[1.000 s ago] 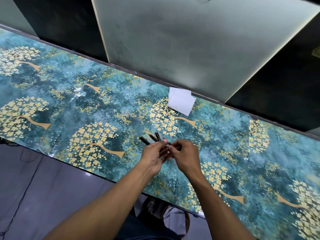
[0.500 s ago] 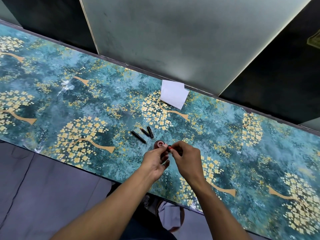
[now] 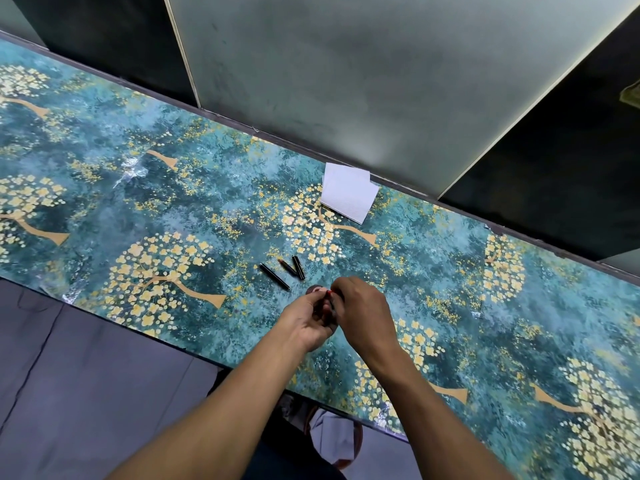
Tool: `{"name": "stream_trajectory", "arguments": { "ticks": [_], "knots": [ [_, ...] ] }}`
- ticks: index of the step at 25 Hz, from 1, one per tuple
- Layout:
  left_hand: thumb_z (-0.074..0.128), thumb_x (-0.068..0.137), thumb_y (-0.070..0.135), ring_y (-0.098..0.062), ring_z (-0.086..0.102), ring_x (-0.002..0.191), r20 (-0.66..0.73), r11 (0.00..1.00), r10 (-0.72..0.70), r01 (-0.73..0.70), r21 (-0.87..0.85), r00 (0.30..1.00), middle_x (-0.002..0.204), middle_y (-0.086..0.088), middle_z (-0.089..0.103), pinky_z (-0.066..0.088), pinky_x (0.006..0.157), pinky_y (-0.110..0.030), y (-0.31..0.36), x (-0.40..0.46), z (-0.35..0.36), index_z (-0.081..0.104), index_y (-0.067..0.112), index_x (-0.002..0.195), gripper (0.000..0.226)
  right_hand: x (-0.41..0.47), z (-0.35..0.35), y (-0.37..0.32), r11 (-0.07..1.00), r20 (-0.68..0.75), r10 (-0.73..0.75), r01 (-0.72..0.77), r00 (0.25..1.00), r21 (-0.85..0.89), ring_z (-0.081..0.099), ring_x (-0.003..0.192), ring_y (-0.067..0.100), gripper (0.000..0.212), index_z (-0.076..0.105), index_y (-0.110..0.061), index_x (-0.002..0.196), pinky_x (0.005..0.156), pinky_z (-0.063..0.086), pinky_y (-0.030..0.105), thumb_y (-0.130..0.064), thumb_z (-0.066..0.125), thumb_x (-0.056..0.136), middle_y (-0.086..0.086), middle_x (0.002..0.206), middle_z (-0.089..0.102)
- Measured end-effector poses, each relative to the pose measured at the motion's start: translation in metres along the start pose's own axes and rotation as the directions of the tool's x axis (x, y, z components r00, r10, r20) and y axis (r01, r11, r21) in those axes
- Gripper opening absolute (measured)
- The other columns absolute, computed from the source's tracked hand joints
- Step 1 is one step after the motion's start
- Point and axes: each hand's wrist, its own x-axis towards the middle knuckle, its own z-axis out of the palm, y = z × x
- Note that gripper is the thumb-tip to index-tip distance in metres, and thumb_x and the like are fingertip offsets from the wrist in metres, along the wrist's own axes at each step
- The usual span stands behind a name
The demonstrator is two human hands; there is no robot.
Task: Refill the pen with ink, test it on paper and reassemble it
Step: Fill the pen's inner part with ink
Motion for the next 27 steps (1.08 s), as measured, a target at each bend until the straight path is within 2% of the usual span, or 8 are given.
{"name": "stream_trajectory", "arguments": {
  "ticks": [3,6,10,15,19,23,27],
  "knots": [
    [0.066,0.092,0.014,-0.010,0.048,0.057,0.005,0.999,-0.041,0.041,-0.024,0.999,0.071,-0.006,0.055,0.054,0.049,-0.023,0.002,-0.002,0.001,0.061,0.003,0.077,0.019,0.004,0.001,-0.001,0.997,0.012,-0.033,0.034,0.999,-0.063,0.054,0.067,0.026,0.010,0.060,-0.015,0.087,0.056,0.043,0.036,-0.022,0.060,0.094,0.004,0.079,0.060],
    [0.067,0.092,0.015,-0.010,0.049,0.057,0.028,0.997,-0.070,0.071,-0.025,0.997,0.070,-0.005,0.056,0.055,0.046,-0.026,0.002,-0.003,-0.002,0.062,0.004,0.079,0.018,0.005,0.002,-0.003,0.994,0.041,-0.049,0.053,0.998,-0.098,0.055,0.068,0.026,0.009,0.061,-0.015,0.088,0.055,0.042,0.035,-0.022,0.060,0.094,0.004,0.079,0.060],
    [0.068,0.090,0.013,-0.011,0.049,0.058,0.057,0.996,-0.082,0.084,-0.031,0.995,0.072,-0.007,0.057,0.055,0.046,-0.029,0.003,-0.002,-0.005,0.063,0.002,0.082,0.015,0.006,0.002,-0.003,0.988,0.052,-0.062,0.069,0.997,-0.140,0.055,0.068,0.028,0.009,0.061,-0.014,0.090,0.056,0.034,0.033,-0.021,0.060,0.094,0.005,0.079,0.059],
    [0.068,0.091,0.012,-0.011,0.048,0.059,0.055,0.994,-0.095,0.097,-0.039,0.994,0.072,-0.007,0.056,0.056,0.045,-0.029,0.004,-0.001,-0.006,0.062,0.001,0.084,0.014,0.006,0.003,-0.006,0.984,0.070,-0.063,0.073,0.996,-0.162,0.057,0.069,0.029,0.011,0.062,-0.013,0.091,0.055,0.038,0.035,-0.021,0.058,0.096,0.006,0.080,0.061],
    [0.066,0.092,0.011,-0.011,0.048,0.055,0.043,0.992,-0.111,0.113,-0.050,0.993,0.068,-0.007,0.054,0.056,0.045,-0.030,0.007,0.001,-0.005,0.061,0.001,0.081,0.016,0.008,0.003,-0.010,0.982,0.068,-0.054,0.065,0.996,-0.175,0.056,0.068,0.031,0.013,0.061,-0.011,0.088,0.056,0.033,0.034,-0.019,0.056,0.097,0.008,0.080,0.061],
    [0.064,0.093,0.009,-0.011,0.047,0.056,0.037,0.992,-0.116,0.118,-0.042,0.993,0.067,-0.007,0.052,0.057,0.048,-0.031,0.009,0.002,-0.005,0.061,-0.001,0.082,0.015,0.009,0.002,-0.011,0.982,0.057,-0.044,0.054,0.997,-0.184,0.051,0.065,0.030,0.016,0.058,-0.010,0.084,0.056,0.033,0.035,-0.018,0.056,0.097,0.009,0.078,0.061],
    [0.064,0.093,0.009,-0.011,0.048,0.056,0.033,0.993,-0.113,0.114,-0.039,0.993,0.067,-0.007,0.053,0.058,0.053,-0.034,0.009,0.002,-0.005,0.061,-0.001,0.086,0.013,0.012,0.003,-0.012,0.981,0.076,-0.010,0.025,0.997,-0.194,0.055,0.070,0.030,0.019,0.057,-0.012,0.085,0.058,0.036,0.035,-0.021,0.050,0.101,0.008,0.081,0.061]
  ]
}}
